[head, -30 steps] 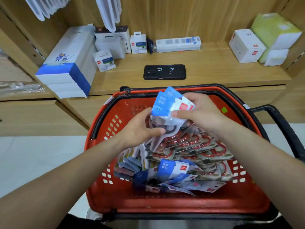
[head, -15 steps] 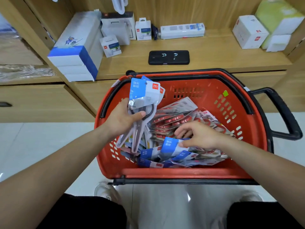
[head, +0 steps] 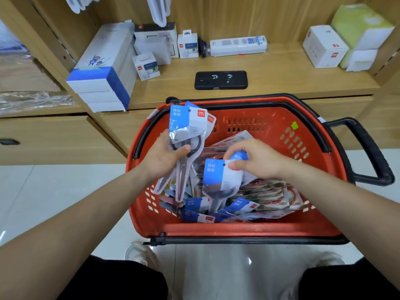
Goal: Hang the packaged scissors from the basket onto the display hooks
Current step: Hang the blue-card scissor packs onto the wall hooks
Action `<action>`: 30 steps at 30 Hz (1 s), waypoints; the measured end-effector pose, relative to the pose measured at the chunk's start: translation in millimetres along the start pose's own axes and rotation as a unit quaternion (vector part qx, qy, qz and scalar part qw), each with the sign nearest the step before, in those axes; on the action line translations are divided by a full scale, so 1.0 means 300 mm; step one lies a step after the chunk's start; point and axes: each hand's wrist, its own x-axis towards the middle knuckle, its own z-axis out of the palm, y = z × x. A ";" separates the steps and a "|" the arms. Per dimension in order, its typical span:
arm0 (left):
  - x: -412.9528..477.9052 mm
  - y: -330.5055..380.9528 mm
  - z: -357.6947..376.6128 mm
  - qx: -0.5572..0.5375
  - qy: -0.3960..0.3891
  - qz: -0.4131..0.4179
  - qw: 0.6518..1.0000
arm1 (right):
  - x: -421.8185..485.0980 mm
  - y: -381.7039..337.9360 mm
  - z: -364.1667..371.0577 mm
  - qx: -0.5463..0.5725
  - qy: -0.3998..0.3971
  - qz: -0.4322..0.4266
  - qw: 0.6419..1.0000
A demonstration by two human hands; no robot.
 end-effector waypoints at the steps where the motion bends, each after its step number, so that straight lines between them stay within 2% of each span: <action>1: 0.002 0.003 0.005 -0.014 -0.006 0.000 1.000 | 0.006 -0.022 -0.033 0.005 0.000 -0.013 1.000; 7: 0.020 0.030 0.047 -0.122 -0.056 0.000 0.991 | 0.050 -0.071 -0.155 0.112 0.046 -0.015 0.993; 11: 0.030 0.058 0.061 -0.171 -0.048 0.001 0.984 | 0.063 -0.046 -0.195 0.181 0.079 -0.011 0.980; 15: 0.030 0.060 0.058 -0.152 -0.039 0.022 0.987 | 0.059 -0.056 -0.237 0.196 0.029 -0.016 0.980; 18: 0.041 0.079 0.038 -0.137 0.012 0.054 0.989 | 0.057 -0.077 -0.264 0.206 -0.010 -0.023 0.978; 20: 0.050 0.093 0.023 -0.143 0.027 0.062 0.987 | 0.059 -0.092 -0.264 0.220 -0.008 -0.029 0.975; 23: 0.039 0.104 0.048 -0.178 -0.024 0.043 0.983 | 0.068 -0.111 -0.246 0.241 0.031 -0.039 0.969; 26: 0.021 0.113 0.095 -0.217 -0.081 0.017 0.973 | 0.071 -0.122 -0.235 0.216 0.065 -0.045 0.973; 30: 0.026 0.108 0.099 -0.285 -0.087 -0.010 0.954 | 0.061 -0.128 -0.238 0.238 0.116 -0.026 0.964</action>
